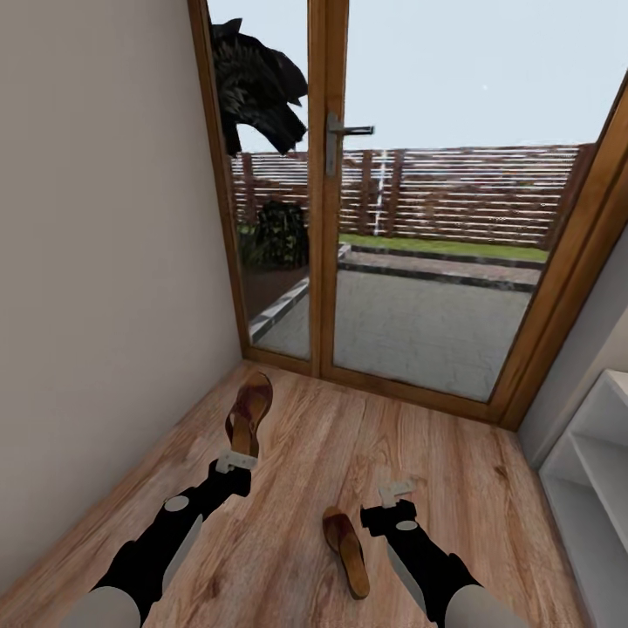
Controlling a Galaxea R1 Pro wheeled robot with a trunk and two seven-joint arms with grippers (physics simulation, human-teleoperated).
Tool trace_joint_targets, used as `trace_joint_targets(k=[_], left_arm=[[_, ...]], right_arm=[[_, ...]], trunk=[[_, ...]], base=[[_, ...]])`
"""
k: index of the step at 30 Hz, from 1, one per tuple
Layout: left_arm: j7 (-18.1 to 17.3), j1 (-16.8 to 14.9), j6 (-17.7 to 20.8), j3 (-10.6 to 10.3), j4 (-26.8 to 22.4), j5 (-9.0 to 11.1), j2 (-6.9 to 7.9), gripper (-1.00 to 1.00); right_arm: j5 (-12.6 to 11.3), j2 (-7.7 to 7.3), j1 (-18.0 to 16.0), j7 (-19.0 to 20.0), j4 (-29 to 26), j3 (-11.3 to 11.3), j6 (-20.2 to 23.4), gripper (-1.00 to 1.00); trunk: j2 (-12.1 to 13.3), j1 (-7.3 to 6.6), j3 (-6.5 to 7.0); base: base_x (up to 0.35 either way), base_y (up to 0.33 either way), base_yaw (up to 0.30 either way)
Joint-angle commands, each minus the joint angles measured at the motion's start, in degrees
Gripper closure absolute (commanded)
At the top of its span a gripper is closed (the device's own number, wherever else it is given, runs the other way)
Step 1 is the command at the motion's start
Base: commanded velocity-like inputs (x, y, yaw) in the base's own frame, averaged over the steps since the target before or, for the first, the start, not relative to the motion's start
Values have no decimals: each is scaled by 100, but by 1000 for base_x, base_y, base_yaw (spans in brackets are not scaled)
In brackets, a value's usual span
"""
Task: Pick up the two gym shoes and the two sandals from the corridor floor and place them onto the hallstand (shoe rack) in the corridor, making sure they are on the rack and not on the floor. Arrange them so the two gym shoes are next to each other and the two sandals are next to each other.
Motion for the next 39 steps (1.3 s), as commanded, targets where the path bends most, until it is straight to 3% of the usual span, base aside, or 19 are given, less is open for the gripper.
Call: trace_joint_targets(k=[1, 18, 30, 39], left_arm=[[-8, -3, 8, -15, -5, 14, 5, 100], [-8, -3, 8, -15, -5, 37, 11, 100], [-8, -3, 8, -15, -5, 41, 13, 100], [-10, -3, 7, -15, -5, 41, 13, 100]], right_arm=[[-27, -5, -3, -47, -10, 48, 39, -100], [-29, -1, -3, -47, -10, 40, 39, -100], [-32, 1, -3, -47, -21, 39, 39, -100], [-21, -12, -3, -48, -29, 41, 39, -100]], trunk=[[-44, 21, -33], [-726, 394, -490], [-742, 425, -862], [-754, 449, -1069]], base=[[0, 0, 0], [0, 0, 22], [0, 0, 44], [0, 0, 0]])
